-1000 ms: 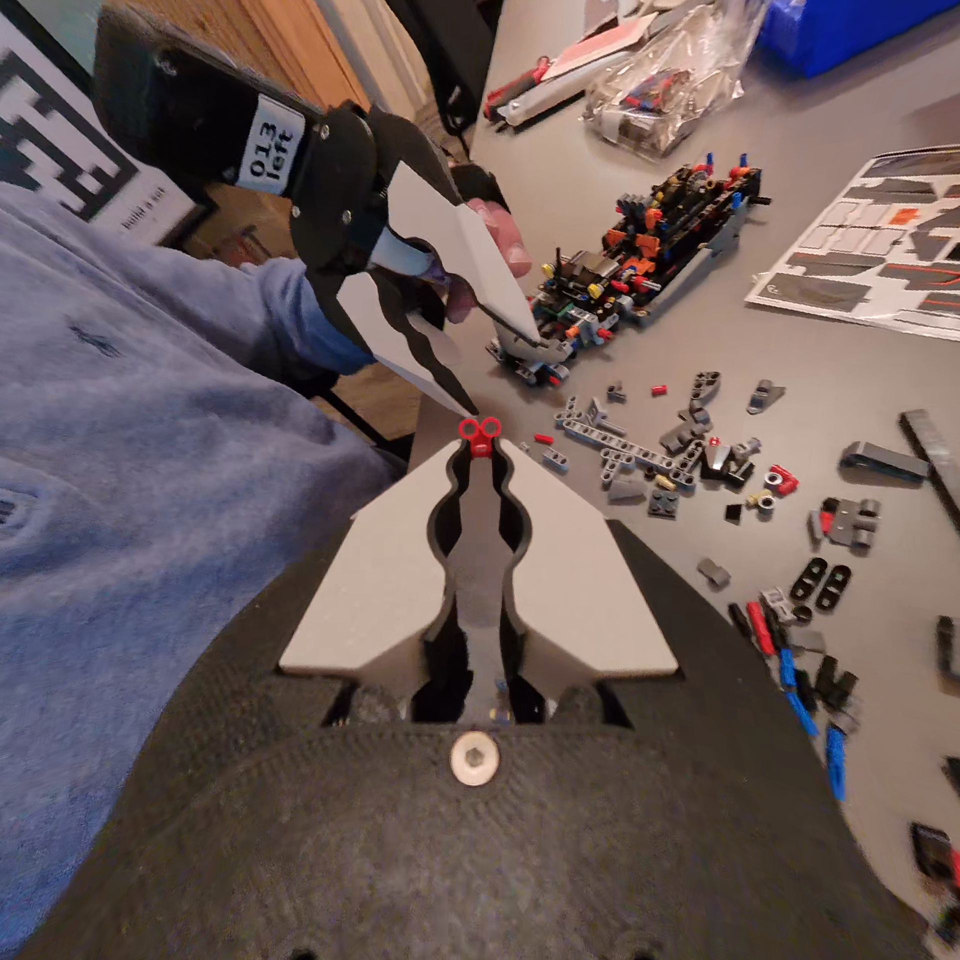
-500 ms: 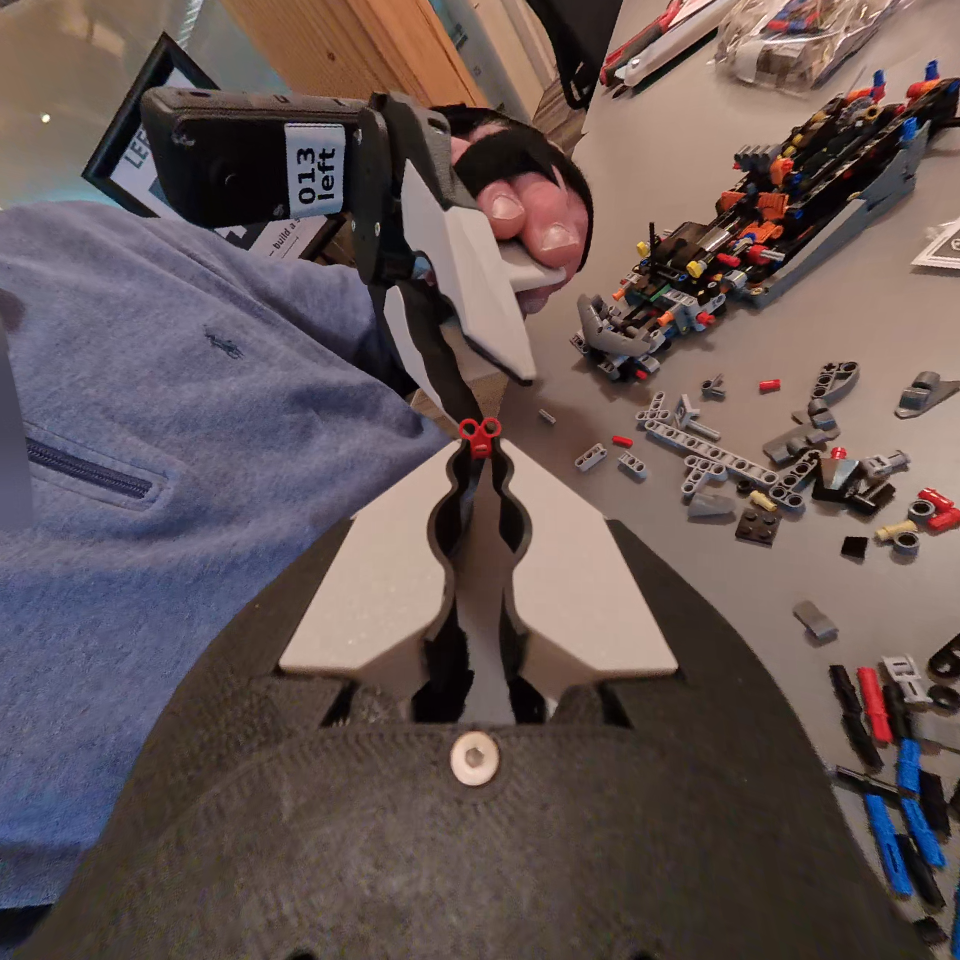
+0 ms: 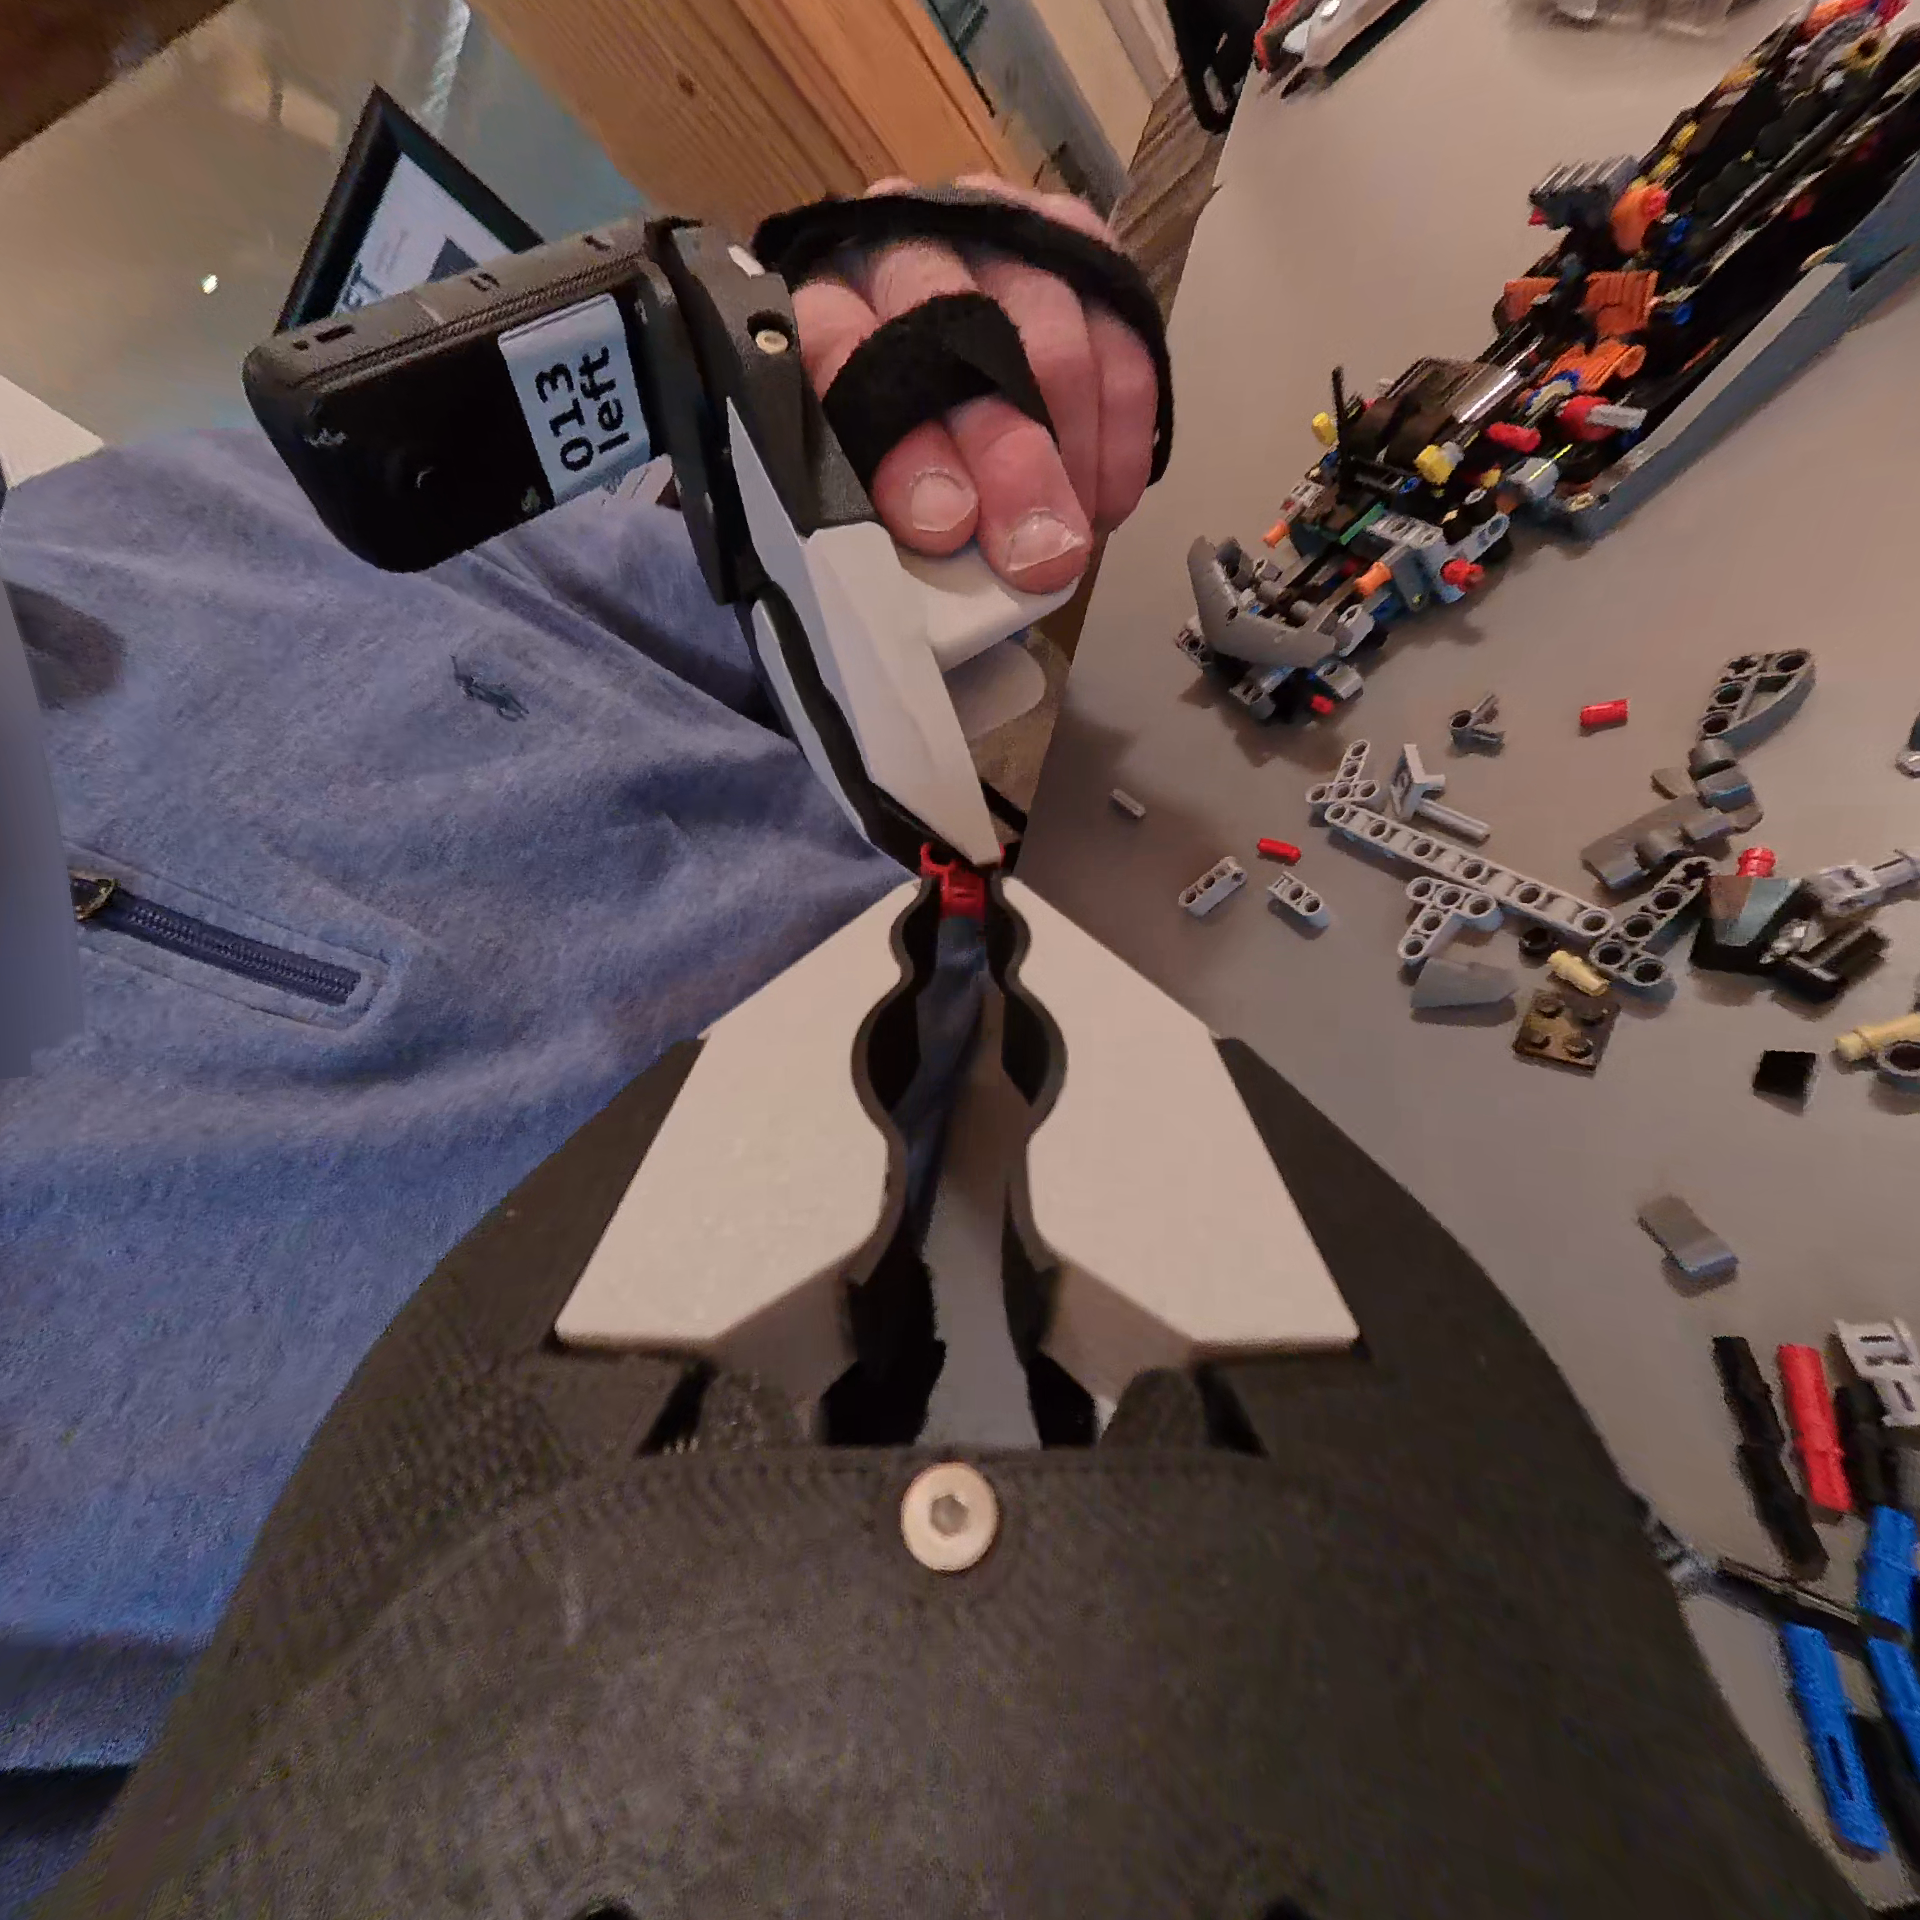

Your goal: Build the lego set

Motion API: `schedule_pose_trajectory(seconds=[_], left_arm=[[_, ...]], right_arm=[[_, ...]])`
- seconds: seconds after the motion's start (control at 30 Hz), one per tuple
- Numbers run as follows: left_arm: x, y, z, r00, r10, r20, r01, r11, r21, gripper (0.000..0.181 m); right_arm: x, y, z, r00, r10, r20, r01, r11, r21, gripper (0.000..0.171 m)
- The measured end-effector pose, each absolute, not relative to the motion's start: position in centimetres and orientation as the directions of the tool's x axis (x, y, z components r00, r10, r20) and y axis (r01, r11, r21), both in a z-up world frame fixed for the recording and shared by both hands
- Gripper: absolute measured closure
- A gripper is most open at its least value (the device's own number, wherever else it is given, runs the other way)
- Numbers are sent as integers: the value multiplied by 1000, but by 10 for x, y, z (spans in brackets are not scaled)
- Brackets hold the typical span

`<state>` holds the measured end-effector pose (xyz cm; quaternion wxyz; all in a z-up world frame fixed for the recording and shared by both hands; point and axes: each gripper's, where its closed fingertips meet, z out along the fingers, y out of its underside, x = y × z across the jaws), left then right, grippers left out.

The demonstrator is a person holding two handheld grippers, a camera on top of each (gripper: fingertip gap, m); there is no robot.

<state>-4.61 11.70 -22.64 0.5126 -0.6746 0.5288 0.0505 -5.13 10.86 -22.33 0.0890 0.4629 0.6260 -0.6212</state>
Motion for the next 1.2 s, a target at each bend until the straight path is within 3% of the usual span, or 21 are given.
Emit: schedule_pose_trajectory(seconds=[0.03,0.1,0.3,0.5,0.77,0.9,1.2], left_arm=[[-48,119,-224,467,-657,-592,-746,67,-663,175],[-53,122,-218,536,-640,-550,-694,38,-719,175],[-75,132,-190,754,-637,-158,-285,-101,-953,176],[-99,131,-164,765,-632,122,46,-136,-990,176],[-117,121,-162,782,-595,187,100,-175,-979,176],[-127,113,-160,789,-575,218,136,-182,-974,176],[-145,87,-171,805,-527,273,182,-219,-959,176]], right_arm=[[-55,112,-221,-548,486,-681,675,-224,-703,158],[-61,119,-212,-545,500,-673,641,-269,-719,143],[-64,137,-191,-538,573,-618,539,-330,-775,145],[-54,138,-195,-530,609,-590,535,-300,-790,147],[-45,142,-203,-503,712,-490,495,-227,-839,148],[-42,159,-204,-425,843,-330,420,-140,-897,155],[-15,180,-225,-288,954,-78,466,68,-882,164]])
